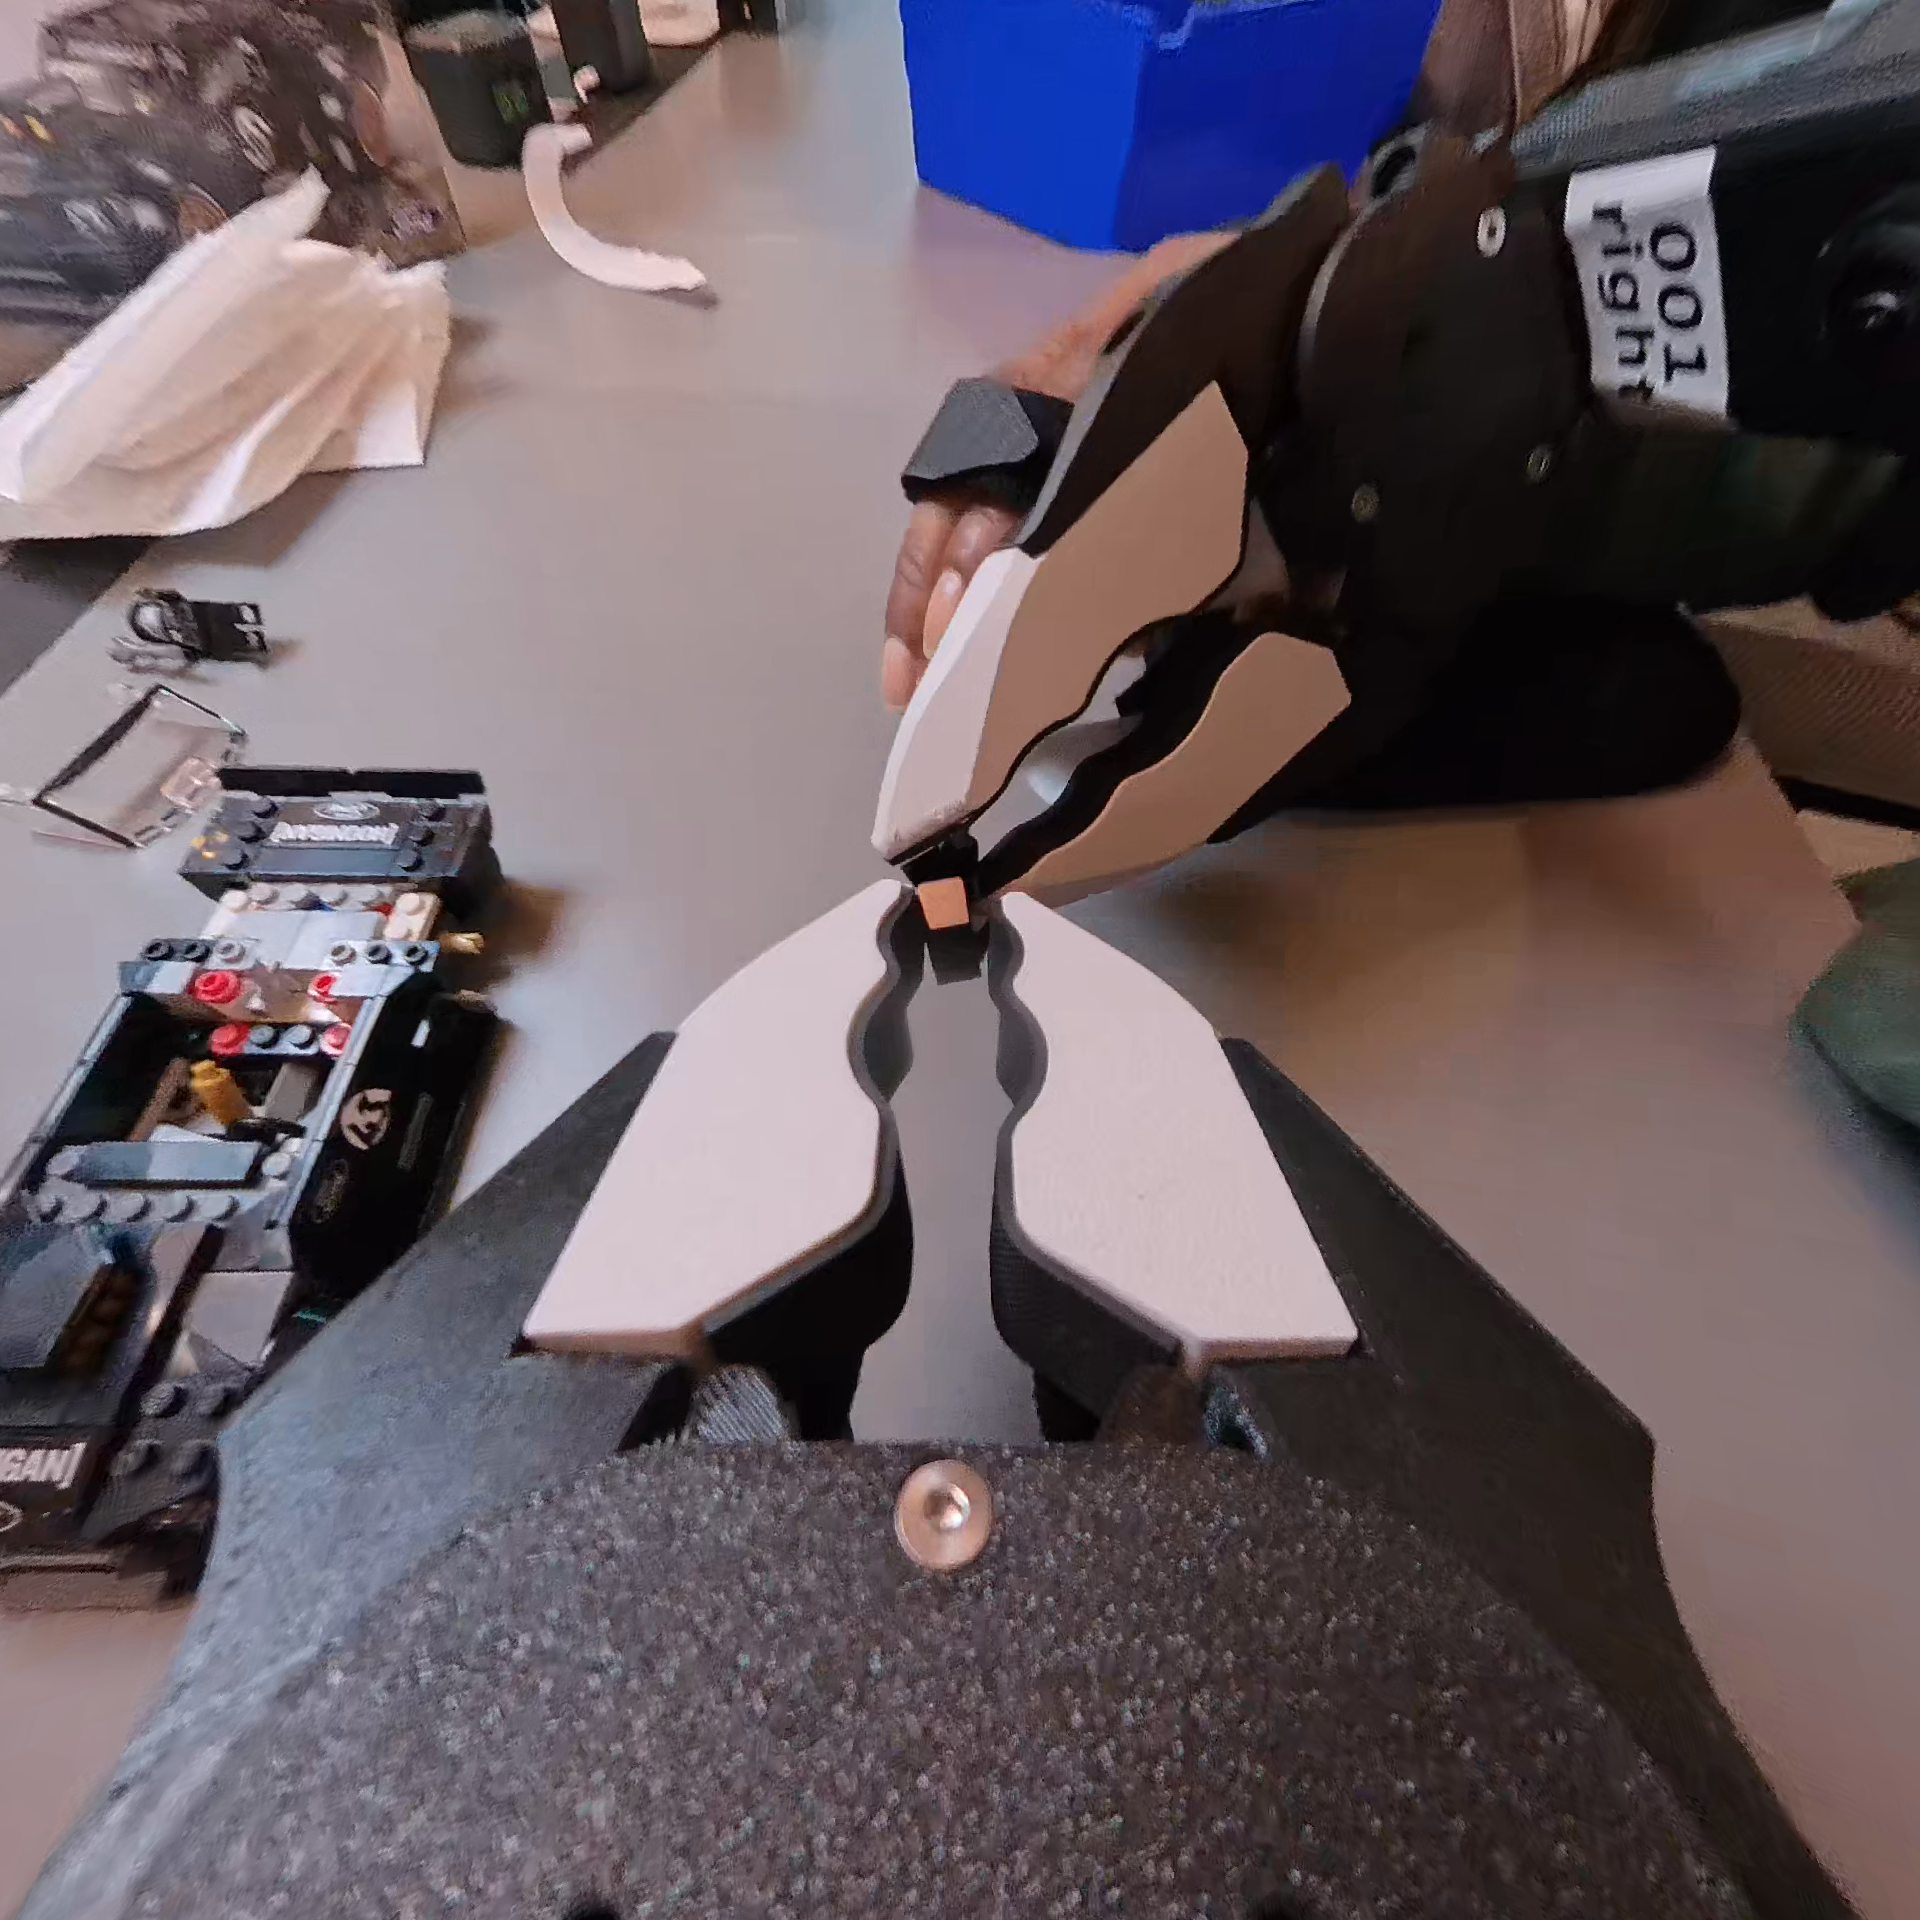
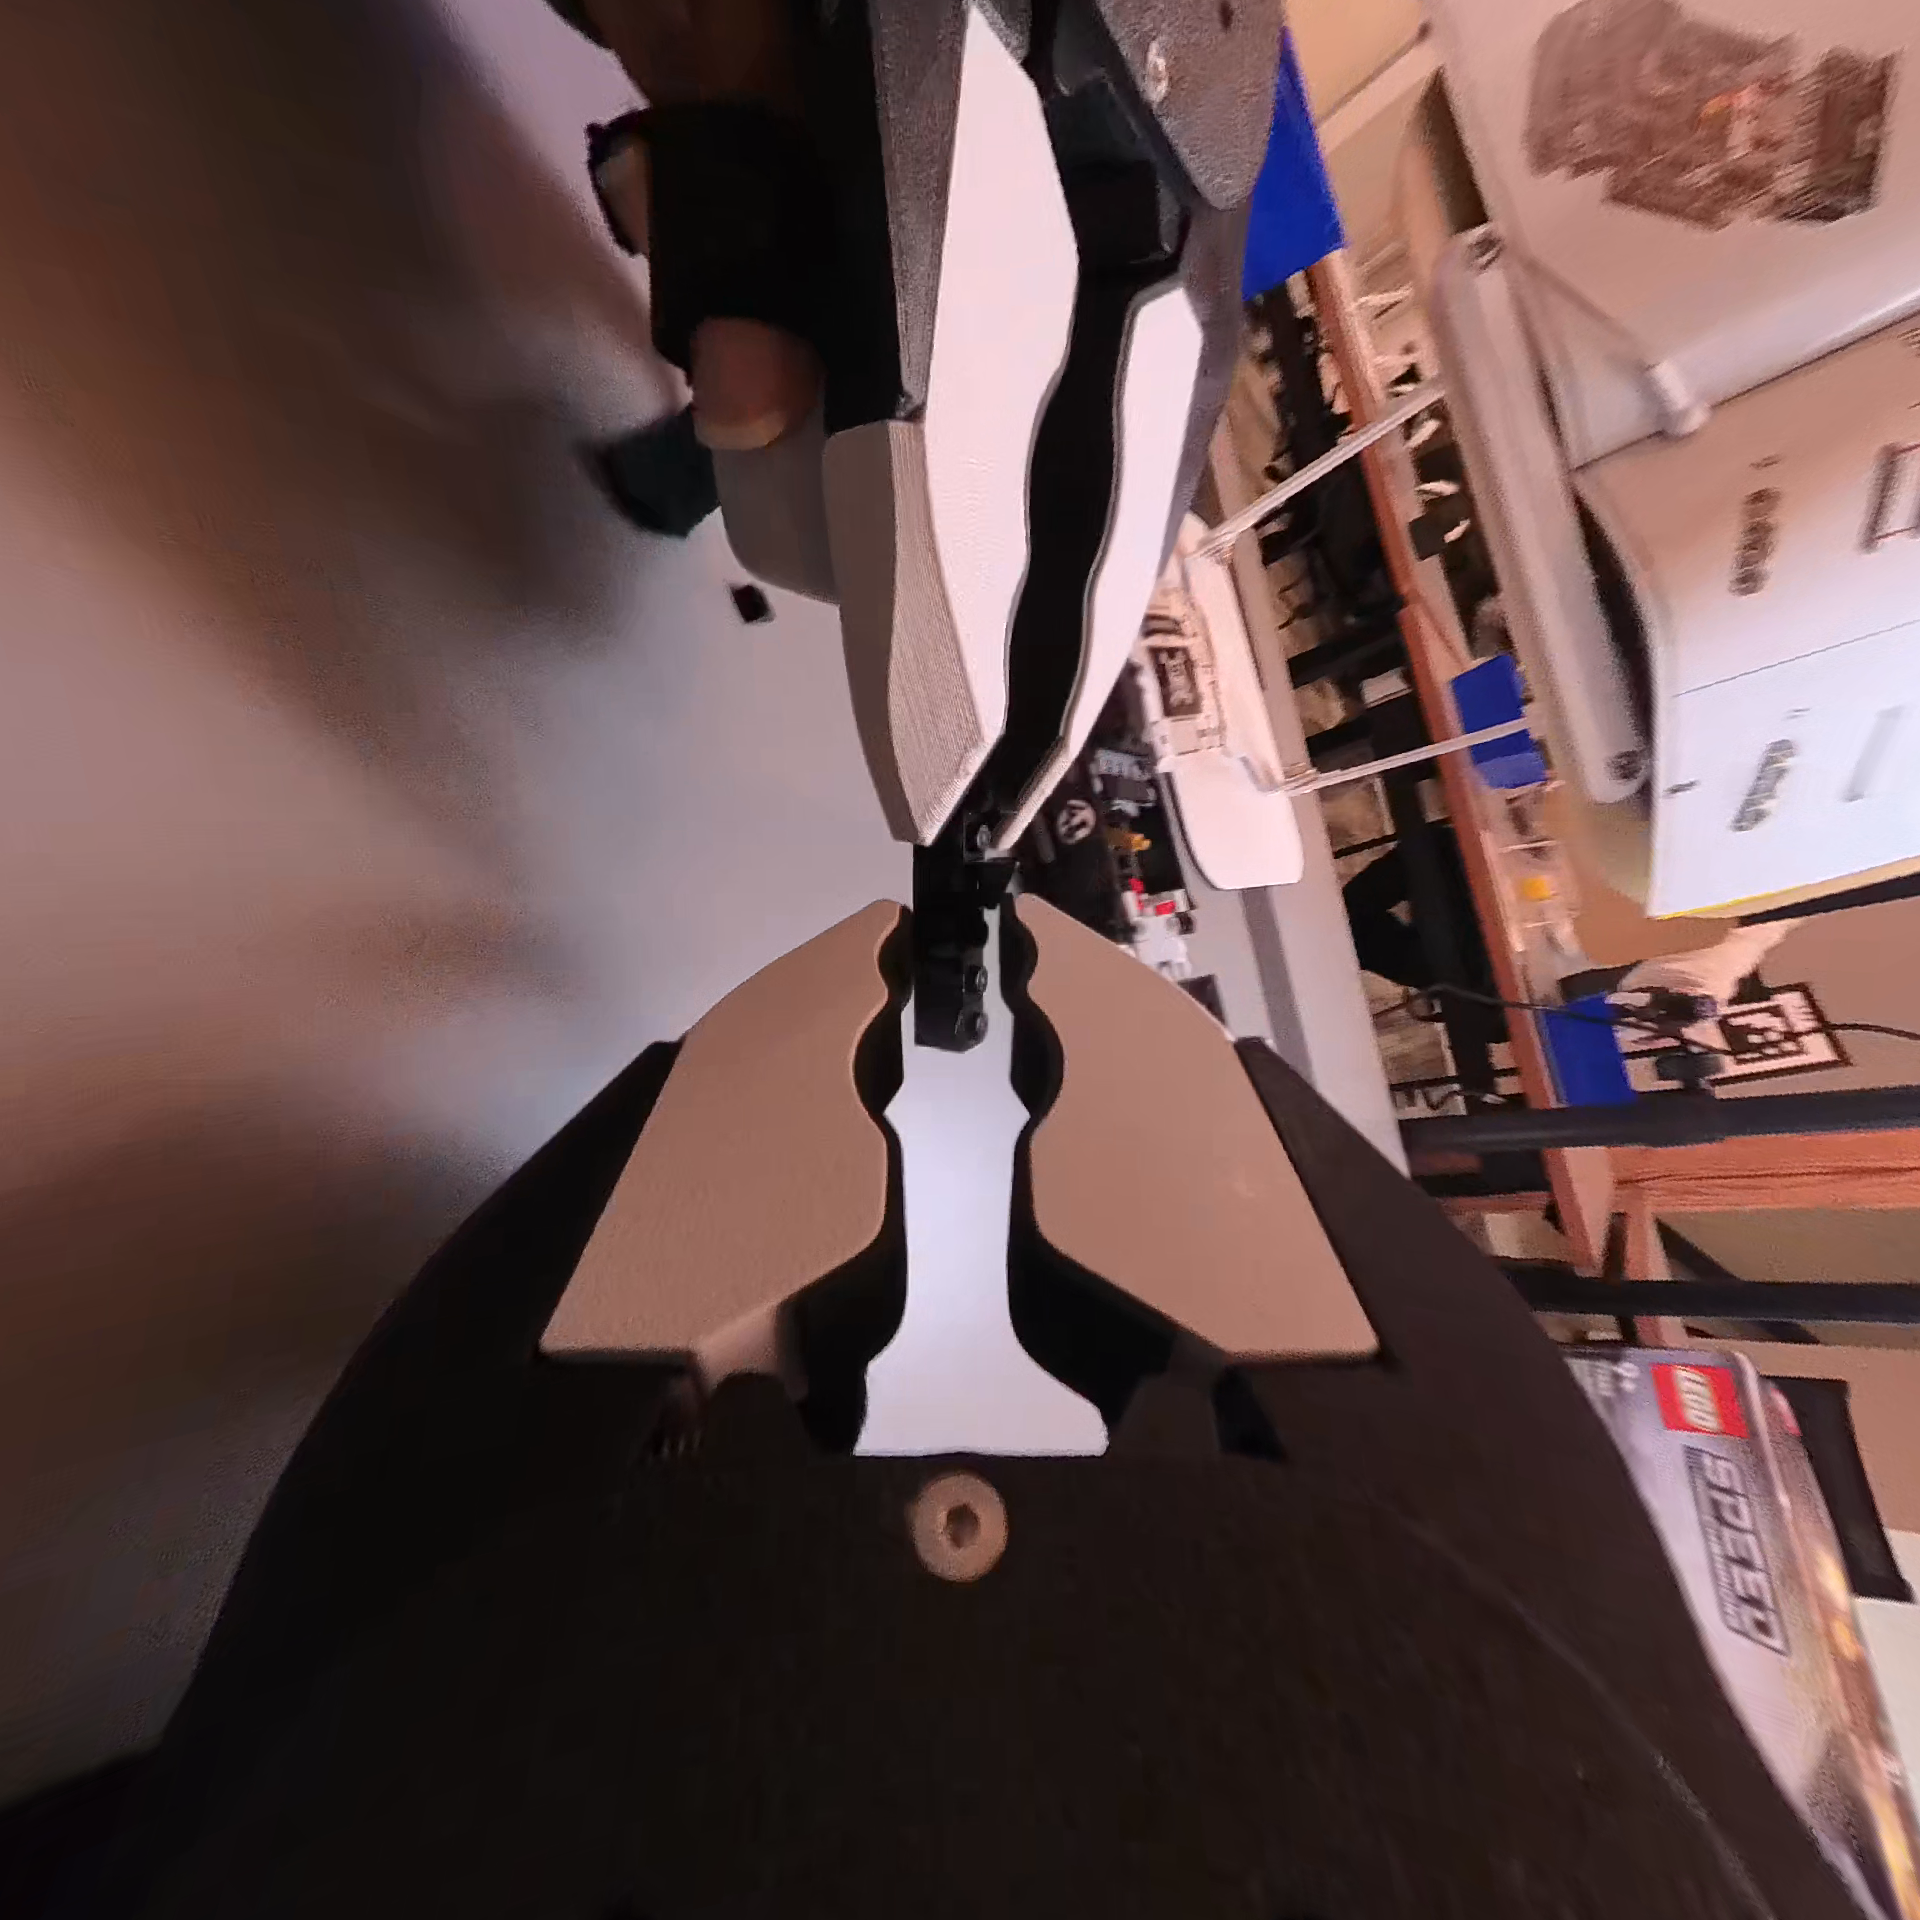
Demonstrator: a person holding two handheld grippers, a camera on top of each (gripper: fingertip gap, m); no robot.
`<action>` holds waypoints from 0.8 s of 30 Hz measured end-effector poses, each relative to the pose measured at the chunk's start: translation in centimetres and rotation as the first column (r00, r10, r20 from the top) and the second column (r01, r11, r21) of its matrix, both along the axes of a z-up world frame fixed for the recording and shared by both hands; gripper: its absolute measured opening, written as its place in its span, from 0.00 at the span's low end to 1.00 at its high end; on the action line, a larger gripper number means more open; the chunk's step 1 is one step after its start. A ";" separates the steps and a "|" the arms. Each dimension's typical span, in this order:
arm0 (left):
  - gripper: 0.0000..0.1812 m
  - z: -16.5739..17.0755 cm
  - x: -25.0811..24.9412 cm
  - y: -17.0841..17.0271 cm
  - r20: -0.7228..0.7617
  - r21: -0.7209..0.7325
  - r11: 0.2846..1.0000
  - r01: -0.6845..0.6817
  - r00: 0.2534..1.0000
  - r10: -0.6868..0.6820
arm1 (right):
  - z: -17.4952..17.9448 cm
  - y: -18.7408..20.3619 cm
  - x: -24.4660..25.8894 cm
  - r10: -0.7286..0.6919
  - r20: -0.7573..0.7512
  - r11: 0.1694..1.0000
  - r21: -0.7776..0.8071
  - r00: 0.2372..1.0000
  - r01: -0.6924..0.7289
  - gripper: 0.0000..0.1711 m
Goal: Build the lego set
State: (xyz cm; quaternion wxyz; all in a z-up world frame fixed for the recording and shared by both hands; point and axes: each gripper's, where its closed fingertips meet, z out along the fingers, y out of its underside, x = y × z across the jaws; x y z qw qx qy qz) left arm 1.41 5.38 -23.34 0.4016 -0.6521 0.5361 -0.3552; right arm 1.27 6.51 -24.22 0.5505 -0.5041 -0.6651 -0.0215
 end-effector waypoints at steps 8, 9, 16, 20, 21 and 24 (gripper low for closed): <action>0.07 -4.2 0.3 -1.0 -0.191 0.014 0.998 0.055 0.980 -0.052 | -3.3 -1.0 0.8 0.048 0.140 0.997 -0.062 0.989 -0.040 0.09; 0.07 -4.8 0.2 -1.3 -0.219 0.008 0.998 0.069 0.974 -0.066 | -3.7 -1.2 0.8 0.058 0.154 0.996 -0.081 0.986 -0.046 0.09; 0.07 -5.8 0.3 -1.6 -0.306 0.026 0.997 0.079 0.950 -0.068 | -4.7 -1.8 1.0 0.071 0.184 0.971 -0.239 0.980 -0.025 0.09; 0.07 -6.2 -0.2 -1.2 -0.337 0.037 0.997 0.061 0.940 -0.045 | -4.7 -2.0 1.1 0.081 0.187 0.968 -0.247 0.979 -0.032 0.09; 0.07 -6.2 -0.2 -1.3 -0.339 0.032 0.997 0.063 0.940 -0.049 | -4.7 -2.0 1.1 0.079 0.191 0.969 -0.247 0.978 -0.030 0.08; 0.07 -6.2 -0.2 -1.3 -0.344 0.026 0.998 0.063 0.938 -0.050 | -4.5 -2.3 1.1 0.074 0.166 0.956 -0.293 0.983 -0.023 0.09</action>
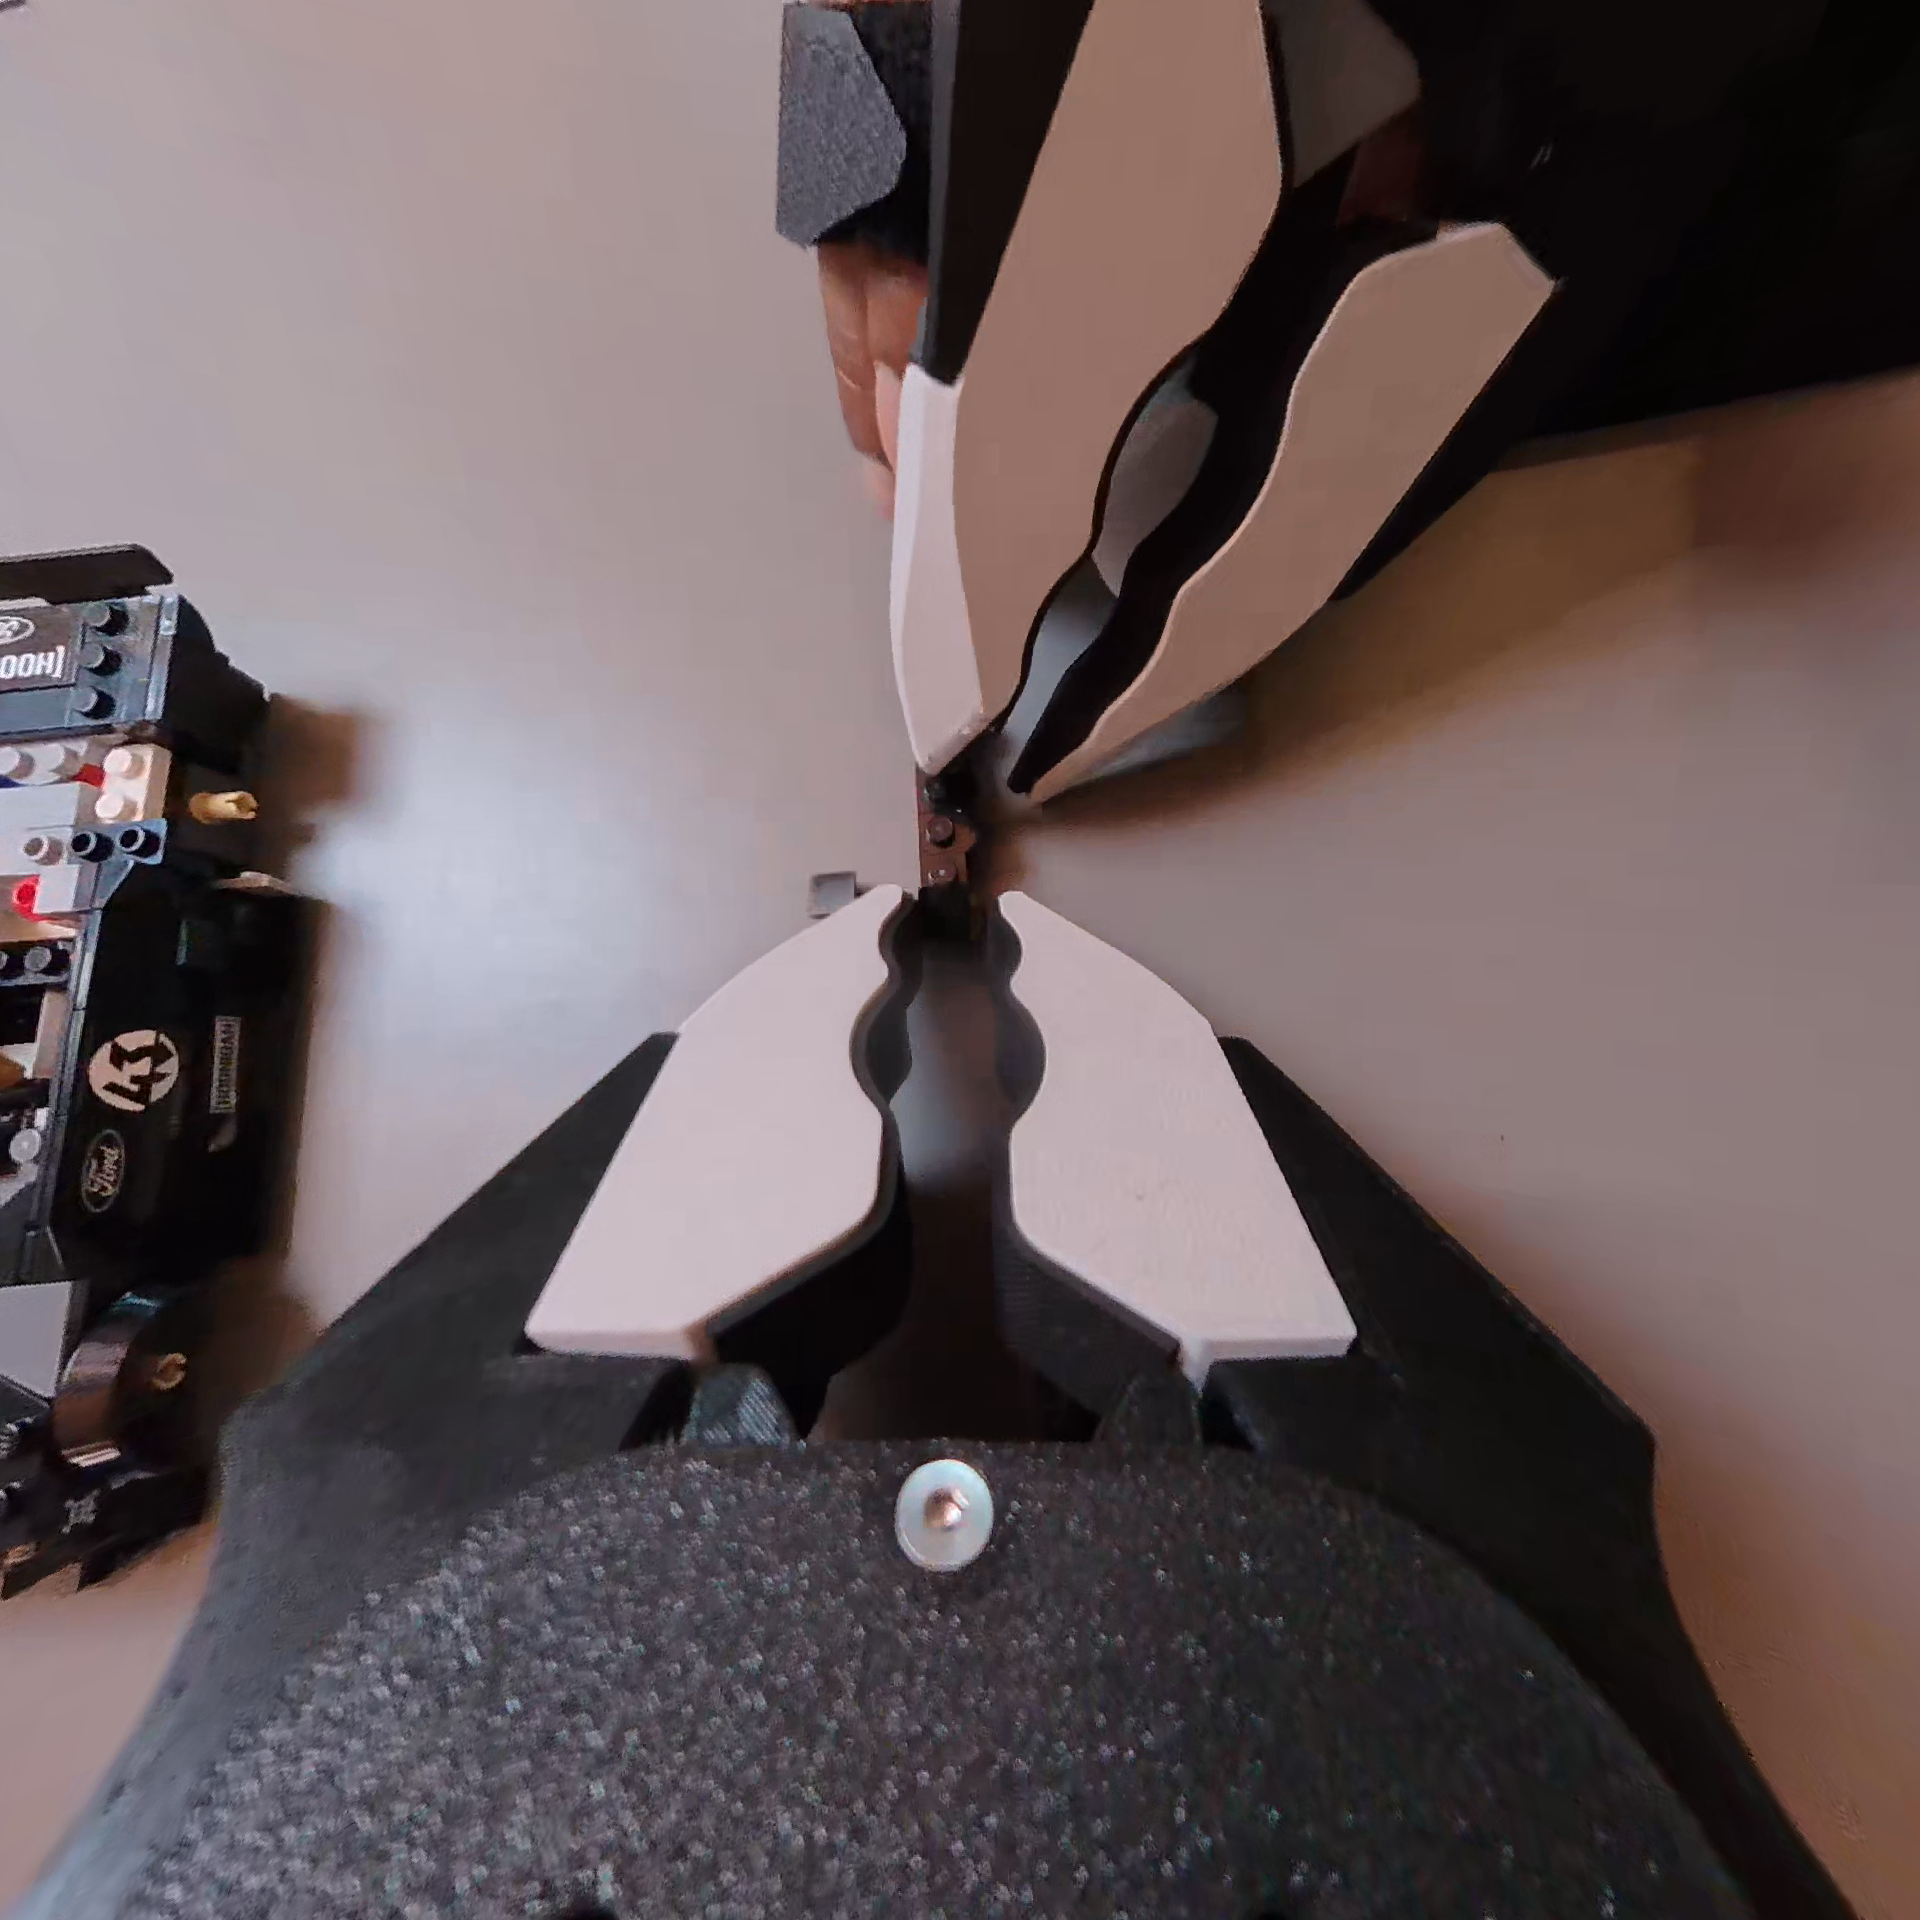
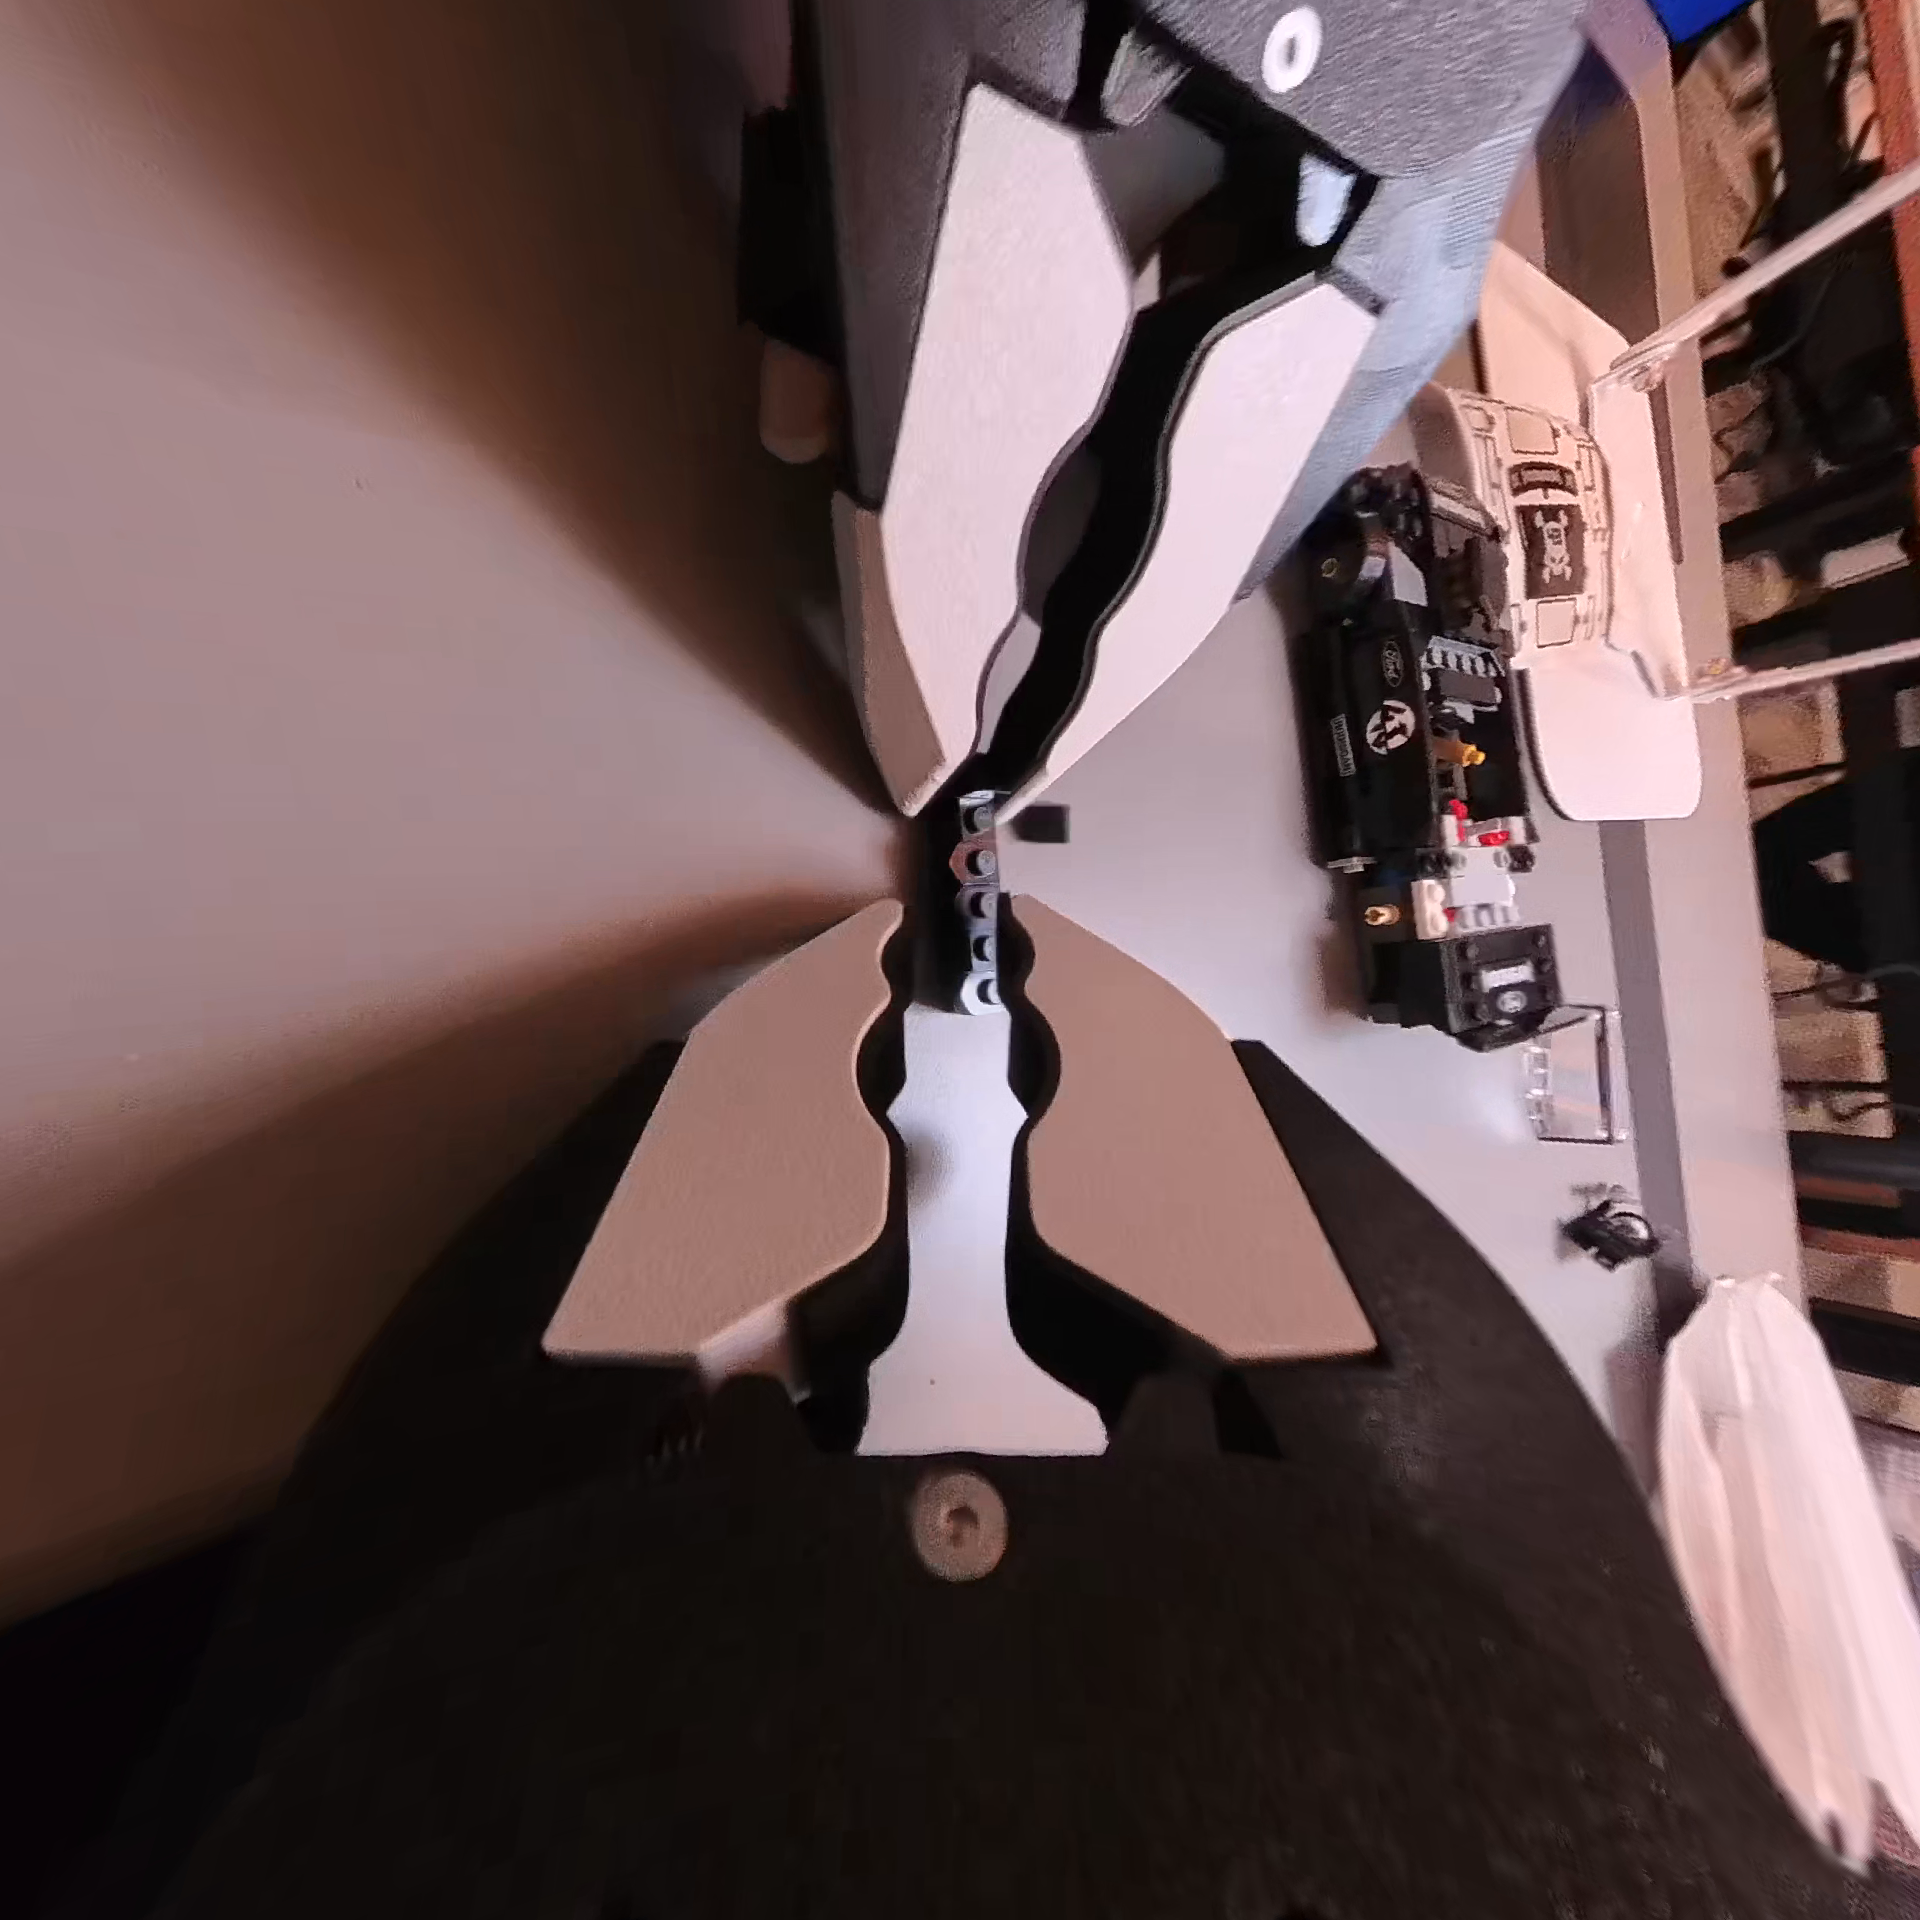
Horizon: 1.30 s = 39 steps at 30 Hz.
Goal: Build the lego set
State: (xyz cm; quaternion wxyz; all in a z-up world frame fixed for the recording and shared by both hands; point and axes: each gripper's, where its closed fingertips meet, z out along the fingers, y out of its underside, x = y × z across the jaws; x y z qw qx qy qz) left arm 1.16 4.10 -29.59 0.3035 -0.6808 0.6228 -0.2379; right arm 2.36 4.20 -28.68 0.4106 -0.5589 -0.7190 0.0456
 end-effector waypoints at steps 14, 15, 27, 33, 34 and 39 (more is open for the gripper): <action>0.05 0.0 -1.5 -1.1 -0.031 -0.056 0.998 0.037 0.999 -0.039 | 0.6 2.5 -2.2 0.038 0.047 0.882 -0.471 0.998 -0.011 0.07; 0.06 0.0 -1.7 -1.2 -0.037 -0.054 0.998 0.038 0.999 -0.040 | 0.3 2.5 -2.6 0.061 0.069 0.878 -0.478 0.996 -0.021 0.07; 0.07 1.3 -3.5 0.5 0.047 -0.004 0.997 -0.075 0.996 0.075 | -1.1 2.5 -3.3 0.091 0.186 0.848 -0.530 0.978 0.022 0.05; 0.07 0.9 -3.4 0.3 0.032 0.002 0.998 -0.070 0.997 0.070 | -1.1 2.6 -2.9 0.086 0.188 0.854 -0.519 0.978 0.025 0.05; 0.07 0.8 -3.4 0.3 0.031 0.002 0.998 -0.070 0.997 0.070 | -1.0 2.7 -2.6 0.092 0.205 0.862 -0.507 0.974 0.025 0.05; 0.07 0.6 -3.3 0.5 0.030 0.006 0.998 -0.070 0.997 0.070 | -0.7 4.7 0.5 0.098 0.417 0.918 -0.389 0.904 0.081 0.05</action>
